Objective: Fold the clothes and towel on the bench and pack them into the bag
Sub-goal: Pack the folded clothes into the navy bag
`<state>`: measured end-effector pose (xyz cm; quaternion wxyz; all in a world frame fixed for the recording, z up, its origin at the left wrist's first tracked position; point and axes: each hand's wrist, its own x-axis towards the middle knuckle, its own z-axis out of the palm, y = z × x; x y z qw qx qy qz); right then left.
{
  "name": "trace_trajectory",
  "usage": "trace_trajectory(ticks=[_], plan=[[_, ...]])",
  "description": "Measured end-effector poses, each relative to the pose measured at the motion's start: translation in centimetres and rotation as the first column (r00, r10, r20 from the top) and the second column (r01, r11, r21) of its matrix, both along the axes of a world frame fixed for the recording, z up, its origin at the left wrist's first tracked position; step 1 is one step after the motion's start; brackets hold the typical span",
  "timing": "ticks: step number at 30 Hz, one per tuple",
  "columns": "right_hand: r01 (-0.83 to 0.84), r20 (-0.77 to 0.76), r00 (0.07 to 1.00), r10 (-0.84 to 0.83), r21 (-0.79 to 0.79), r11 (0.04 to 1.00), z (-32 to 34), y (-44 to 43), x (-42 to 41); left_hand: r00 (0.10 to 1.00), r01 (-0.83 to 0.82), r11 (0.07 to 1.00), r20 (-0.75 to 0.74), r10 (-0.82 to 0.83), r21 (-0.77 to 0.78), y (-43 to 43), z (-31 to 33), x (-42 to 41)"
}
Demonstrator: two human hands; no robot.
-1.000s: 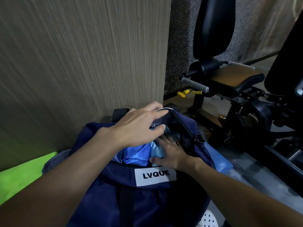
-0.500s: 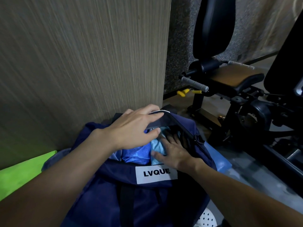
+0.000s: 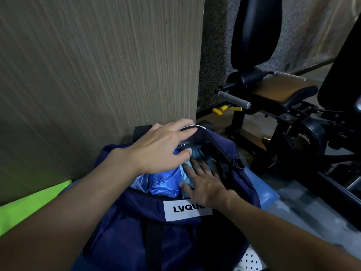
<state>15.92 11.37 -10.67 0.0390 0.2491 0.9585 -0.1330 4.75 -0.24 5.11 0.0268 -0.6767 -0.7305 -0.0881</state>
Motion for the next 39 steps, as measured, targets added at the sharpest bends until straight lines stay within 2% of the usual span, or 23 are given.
trace_trajectory(ticks=[3, 12, 17, 19, 22, 28, 31, 35, 39], plan=[[-0.007, -0.006, 1.000, 0.007, -0.030, 1.000, 0.4, 0.2, 0.0, 1.000, -0.001, 1.000, -0.003, 0.001, -0.002, 0.1, 0.0, 0.0], [-0.135, -0.076, 0.986, 0.149, 0.170, 0.976, 3.3, -2.6, 2.7, 0.998, -0.065, 0.997, 0.015, 0.066, -0.051, 0.0, 0.4, -0.1], [-0.283, -0.110, 0.949, 0.296, 0.116, 0.952, 6.1, -5.6, 3.9, 0.989, -0.133, 0.985, 0.054, 0.139, -0.110, -2.7, 0.4, 0.2], [-0.341, -0.168, 0.923, 0.348, 0.067, 0.938, 7.5, -7.4, 3.8, 0.981, -0.161, 0.983, 0.094, 0.168, -0.084, -4.8, 0.3, 0.2], [-0.408, -0.241, 0.880, 0.409, 0.057, 0.911, 9.1, -10.6, 3.0, 0.945, -0.241, 0.970, 0.233, 0.228, 0.026, -8.8, 0.1, -0.3], [-0.521, -0.355, 0.780, 0.515, 0.087, 0.849, 10.6, -16.5, -1.1, 0.822, -0.466, 0.857, 0.465, 0.327, 0.221, -18.7, -1.8, -3.1], [-0.563, -0.375, 0.755, 0.538, 0.050, 0.825, 10.3, -19.1, -3.9, 0.729, -0.605, 0.760, 0.549, 0.408, 0.238, -23.9, -3.9, -4.9], [-0.597, -0.370, 0.731, 0.573, 0.059, 0.800, 9.3, -22.4, -8.0, 0.618, -0.753, 0.630, 0.534, 0.578, 0.189, -29.6, -7.0, -7.0], [-0.697, -0.350, 0.664, 0.661, 0.031, 0.716, 7.8, -25.1, -11.5, 0.591, -0.785, 0.599, 0.485, 0.645, 0.159, -32.6, -9.8, -7.8]])
